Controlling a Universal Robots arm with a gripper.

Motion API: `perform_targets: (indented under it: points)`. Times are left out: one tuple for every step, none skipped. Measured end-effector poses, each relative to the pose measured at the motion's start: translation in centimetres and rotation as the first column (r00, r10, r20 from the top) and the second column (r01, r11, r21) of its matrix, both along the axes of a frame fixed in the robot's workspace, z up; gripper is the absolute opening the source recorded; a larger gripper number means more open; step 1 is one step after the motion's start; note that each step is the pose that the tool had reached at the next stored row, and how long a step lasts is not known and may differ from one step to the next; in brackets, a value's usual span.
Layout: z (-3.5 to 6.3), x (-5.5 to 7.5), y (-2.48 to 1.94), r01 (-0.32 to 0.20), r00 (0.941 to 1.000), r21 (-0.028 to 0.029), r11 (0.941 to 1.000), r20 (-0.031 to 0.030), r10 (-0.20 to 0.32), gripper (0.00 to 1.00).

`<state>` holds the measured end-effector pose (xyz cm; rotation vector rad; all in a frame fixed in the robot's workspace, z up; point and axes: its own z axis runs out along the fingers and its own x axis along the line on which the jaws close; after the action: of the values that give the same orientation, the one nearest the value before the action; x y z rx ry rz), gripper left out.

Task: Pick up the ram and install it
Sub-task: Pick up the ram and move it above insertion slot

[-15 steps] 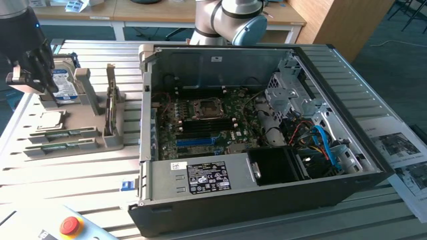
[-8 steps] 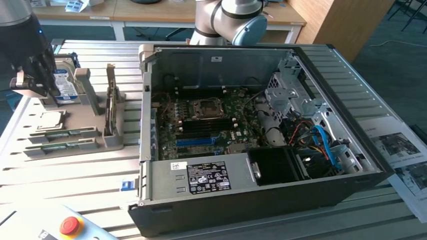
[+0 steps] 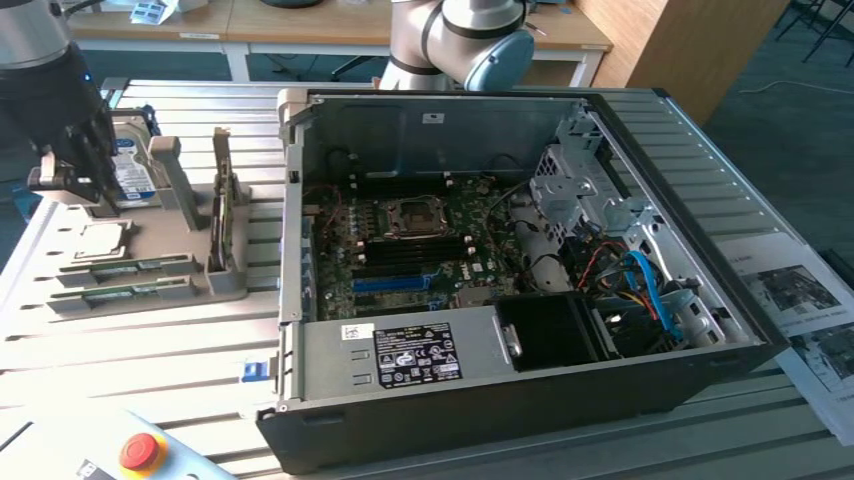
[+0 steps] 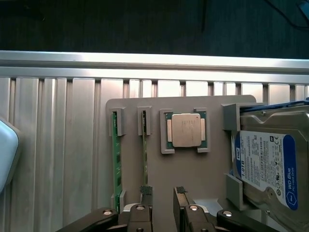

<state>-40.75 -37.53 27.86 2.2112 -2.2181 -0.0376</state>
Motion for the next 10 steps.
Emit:
perform_targets:
  points:
    - [-0.19, 0.0, 0.0, 0.0, 1.0, 0.0, 1.0, 0.0003, 0.0, 0.31]
    - [-0.36, 0.0, 0.0, 0.0, 1.0, -0.0001, 1.0, 0.0006, 0.0, 0.31]
    - [-0.55, 0.0, 0.01, 0.001, 1.0, -0.0003, 1.0, 0.001, -0.001, 0.31]
    - [-0.74, -0.1, 0.01, 0.001, 1.0, -0.0003, 1.0, 0.0015, -0.001, 0.31]
    - [-0.92, -0.1, 0.0, 0.0, 1.0, -0.0004, 1.0, 0.0019, 0.0, 0.31]
    - [-1.09, -0.1, 0.0, 0.0, 1.0, -0.0006, 1.0, 0.0021, 0.0, 0.31]
    - [-1.27, -0.1, 0.0, 0.0, 1.0, -0.0006, 1.0, 0.0028, 0.0, 0.31]
    - [-1.46, -0.1, 0.0, 0.0, 1.0, -0.0007, 1.0, 0.0033, 0.0, 0.31]
    - [-1.65, -0.1, 0.0, 0.0, 1.0, -0.0007, 1.0, 0.0036, 0.0, 0.31]
    - [-1.82, -0.1, 0.0, 0.0, 1.0, -0.0008, 1.0, 0.0038, 0.0, 0.31]
